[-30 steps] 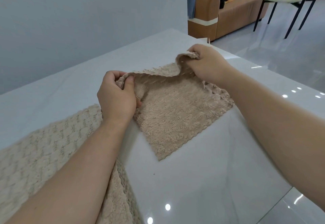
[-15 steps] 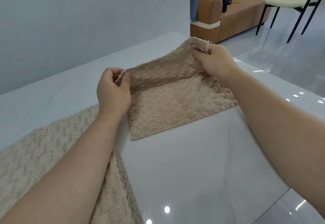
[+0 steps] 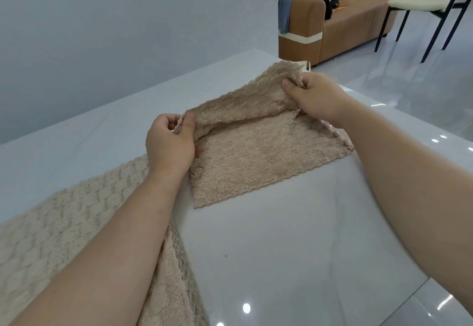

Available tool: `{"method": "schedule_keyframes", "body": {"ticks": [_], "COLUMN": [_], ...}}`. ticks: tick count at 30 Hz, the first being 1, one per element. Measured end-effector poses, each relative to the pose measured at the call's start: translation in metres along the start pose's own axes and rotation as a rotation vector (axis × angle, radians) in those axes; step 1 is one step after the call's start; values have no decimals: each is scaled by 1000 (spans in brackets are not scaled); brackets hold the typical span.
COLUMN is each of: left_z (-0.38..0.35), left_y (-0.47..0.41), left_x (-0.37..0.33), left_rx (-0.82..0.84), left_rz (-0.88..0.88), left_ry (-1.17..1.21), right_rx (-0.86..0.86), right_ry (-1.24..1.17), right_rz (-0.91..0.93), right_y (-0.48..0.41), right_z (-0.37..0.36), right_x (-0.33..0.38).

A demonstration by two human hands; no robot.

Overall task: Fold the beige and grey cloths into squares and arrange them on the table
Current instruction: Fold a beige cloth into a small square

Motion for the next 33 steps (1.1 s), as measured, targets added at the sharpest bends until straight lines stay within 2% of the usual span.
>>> {"method": "schedule_keyframes", "body": {"ticks": [3,9,12,14,16,20,25,33], "left_z": [-6,-3,-3,-4,-4,-7,-7,-2], "left_y": [3,6,6,6,6,5,7,6], "left_x": [5,-5,-9,-11,-8,-6,-16,-16], "left_rx": [47,26,27,43,76,123,115,74], "left_rz": [97,22,-24,-40,-41,-58,-181,-147], "left_ry": [139,147,152,161,145,38,-126,-124], "right_rx": [1,-100,-95,-23,20,46,-3,-17], "right_ry": [99,120,-111,-325,-410,-342,-106,-101], "right_rz": [49,52,-23,-129,-189,-178,-44,-45], "right_y": [-3,-3,-5,-4,-4,-2,0,-1], "right_z": [2,7,6,1,-4,-5,-2,-1], "right_x": [1,-1,-6,-11,-14,-11,-1,-2]}}
Point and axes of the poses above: each hand's wrist, its own y-axis away from the middle knuckle, its own z-axis out of the back of the hand, x = y × z, the point moved 5 cm from there along -y, towards the middle knuckle, and after that the axes turned 6 degrees about -z, right-handed, at the moved point
